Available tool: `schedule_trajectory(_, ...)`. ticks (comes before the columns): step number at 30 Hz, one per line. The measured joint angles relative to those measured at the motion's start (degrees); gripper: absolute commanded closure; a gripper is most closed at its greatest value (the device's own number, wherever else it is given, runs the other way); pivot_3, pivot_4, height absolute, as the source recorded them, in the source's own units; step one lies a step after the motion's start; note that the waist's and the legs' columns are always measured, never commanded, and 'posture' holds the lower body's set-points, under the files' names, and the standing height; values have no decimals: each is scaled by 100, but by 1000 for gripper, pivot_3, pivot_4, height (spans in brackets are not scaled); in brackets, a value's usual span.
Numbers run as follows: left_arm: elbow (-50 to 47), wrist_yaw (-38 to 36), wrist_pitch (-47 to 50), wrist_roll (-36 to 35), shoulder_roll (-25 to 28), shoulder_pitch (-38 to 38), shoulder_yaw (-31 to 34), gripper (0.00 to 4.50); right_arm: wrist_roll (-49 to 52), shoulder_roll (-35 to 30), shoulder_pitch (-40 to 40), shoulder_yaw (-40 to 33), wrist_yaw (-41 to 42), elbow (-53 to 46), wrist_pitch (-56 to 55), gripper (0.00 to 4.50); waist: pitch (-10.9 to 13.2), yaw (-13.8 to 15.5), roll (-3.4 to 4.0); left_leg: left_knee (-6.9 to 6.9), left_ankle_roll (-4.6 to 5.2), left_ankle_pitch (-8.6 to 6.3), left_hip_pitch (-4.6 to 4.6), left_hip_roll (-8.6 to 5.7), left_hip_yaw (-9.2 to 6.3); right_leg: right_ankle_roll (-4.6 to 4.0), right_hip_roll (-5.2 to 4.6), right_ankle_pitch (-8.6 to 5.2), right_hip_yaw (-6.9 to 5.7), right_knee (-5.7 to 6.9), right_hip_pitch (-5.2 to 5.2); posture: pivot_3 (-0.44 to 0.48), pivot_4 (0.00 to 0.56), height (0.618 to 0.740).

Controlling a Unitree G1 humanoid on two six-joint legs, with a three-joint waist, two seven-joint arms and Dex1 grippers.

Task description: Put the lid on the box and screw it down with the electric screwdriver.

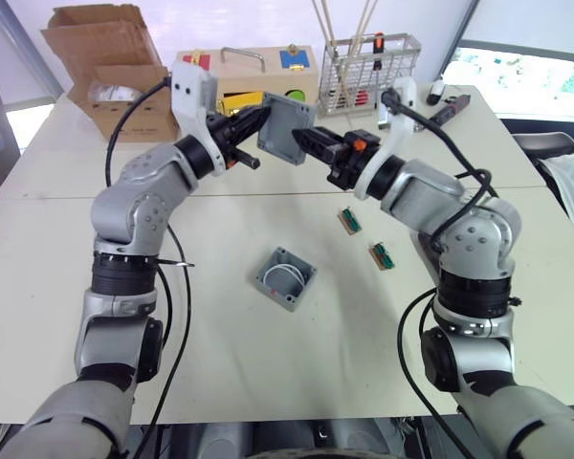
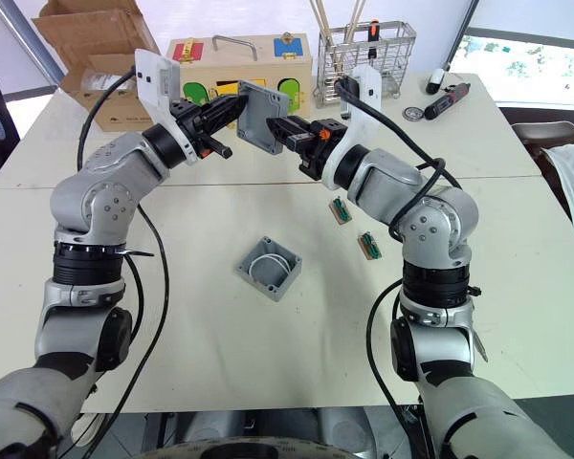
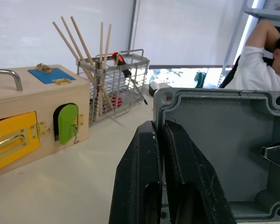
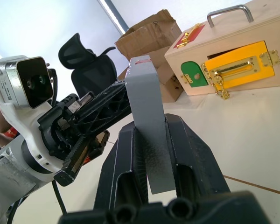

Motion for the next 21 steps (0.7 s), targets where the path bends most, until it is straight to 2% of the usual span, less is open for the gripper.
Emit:
schedule_trajectory(1,-2,-66,94,-50,29,2,36,3801,-1,-1,17,2,8,-12,9,4337,0,-2,0,0,0,0,0,0,0,0,0,0,0,0,0,0,150,740)
schedule_trajectory(2,-16,-196,222,-197,71,27,112,3479,-4,-8,37,2,34,-21,9,4337,0,-7,0,-1,0,0,0,0,0,0,0,0,0,0,-1,0,150,740)
schedule_trajectory(5,-82,-471,556,-546,150,90,275,2070,-113,-95,122,67,162,-153,-46,4337,0,-4,0,-1,0,0,0,0,-2,0,0,0,-1,0,-1,0,150,740)
schedule_trajectory(6,-81,-500,622,-607,181,89,343,1479,-167,-132,149,115,211,-221,-81,4337,0,-5,0,-1,0,0,0,0,-1,0,0,0,0,0,-1,0,150,740)
schedule_trajectory(9,-65,-749,884,-850,432,94,492,66,-533,-478,356,356,443,-562,-353,4337,0,3,0,-1,0,0,0,0,-2,0,1,0,-1,0,-1,0,150,740)
schedule_trajectory(12,161,-1243,1268,-1134,999,119,747,66,-1483,-1331,988,851,946,-1179,-1188,4337,0,3,0,-3,3,-2,0,-1,-1,1,3,-1,-1,-2,-1,0,150,740)
schedule_trajectory(16,469,-1982,1504,-1122,1582,162,695,66,-3755,-2788,2033,1928,1592,-1688,-3355,4337,0,21,0,1,5,-3,0,-7,-3,4,7,-2,-6,-4,3,0,150,740)
schedule_trajectory(18,512,-2370,1577,-1100,1703,187,458,66,-4953,-3200,2566,2408,1661,-1691,-4654,4337,0,28,-1,6,5,-3,1,-7,-3,4,8,-3,-6,-5,7,0,150,740)
schedule_trajectory(21,468,-2892,1634,-997,1762,257,-13,66,-6484,-3396,3000,2918,1504,-1536,-6165,4337,1,13,-1,11,4,-2,3,-8,0,4,10,-3,-2,-1,7,0,150,740)
